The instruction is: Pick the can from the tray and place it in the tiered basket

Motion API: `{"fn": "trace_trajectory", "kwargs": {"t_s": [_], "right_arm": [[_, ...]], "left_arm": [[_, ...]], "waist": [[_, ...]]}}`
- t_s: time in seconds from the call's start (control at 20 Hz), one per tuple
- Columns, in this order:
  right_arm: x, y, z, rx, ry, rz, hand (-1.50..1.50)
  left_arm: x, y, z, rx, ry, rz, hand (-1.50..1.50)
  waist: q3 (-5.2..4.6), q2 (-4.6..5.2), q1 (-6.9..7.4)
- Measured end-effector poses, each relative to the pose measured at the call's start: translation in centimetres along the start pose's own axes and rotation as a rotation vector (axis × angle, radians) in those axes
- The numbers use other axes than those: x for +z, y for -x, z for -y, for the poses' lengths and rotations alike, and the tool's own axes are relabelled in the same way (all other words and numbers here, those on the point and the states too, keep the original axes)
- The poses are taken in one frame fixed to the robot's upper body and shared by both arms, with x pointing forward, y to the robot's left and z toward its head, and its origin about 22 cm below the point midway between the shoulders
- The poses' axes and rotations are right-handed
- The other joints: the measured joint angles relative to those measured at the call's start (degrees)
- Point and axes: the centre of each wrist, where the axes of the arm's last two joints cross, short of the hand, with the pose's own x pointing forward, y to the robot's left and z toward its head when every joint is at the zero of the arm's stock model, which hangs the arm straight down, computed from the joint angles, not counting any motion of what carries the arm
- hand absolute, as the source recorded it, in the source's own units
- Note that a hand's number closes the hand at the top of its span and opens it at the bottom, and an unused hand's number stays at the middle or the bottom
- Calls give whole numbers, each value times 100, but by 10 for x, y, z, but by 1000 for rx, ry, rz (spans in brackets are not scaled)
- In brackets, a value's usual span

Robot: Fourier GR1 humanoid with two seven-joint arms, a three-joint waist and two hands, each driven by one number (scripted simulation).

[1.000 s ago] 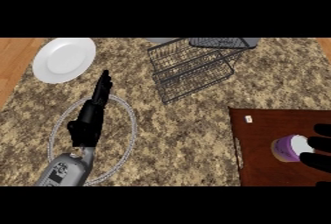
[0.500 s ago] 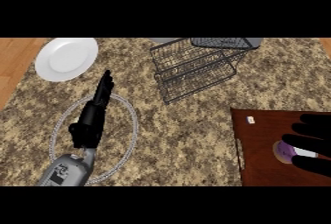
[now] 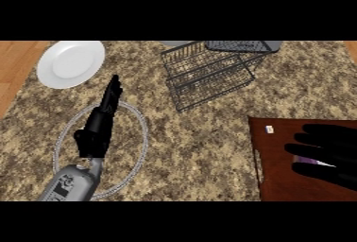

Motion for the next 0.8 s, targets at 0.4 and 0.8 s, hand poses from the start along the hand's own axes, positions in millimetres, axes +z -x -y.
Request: {"fn": "trace_trajectory", "kwargs": {"t_s": [0.4, 0.8], "right_arm": [[-9, 31, -35, 34, -38, 31, -150], [2, 93, -99, 111, -124, 82, -150]], "left_arm": [[-1, 0, -5, -3, -8, -3, 0], [3, 2, -4, -5, -9, -13, 0]], "waist": [[-17, -34, -32], [-48, -74, -70]]}}
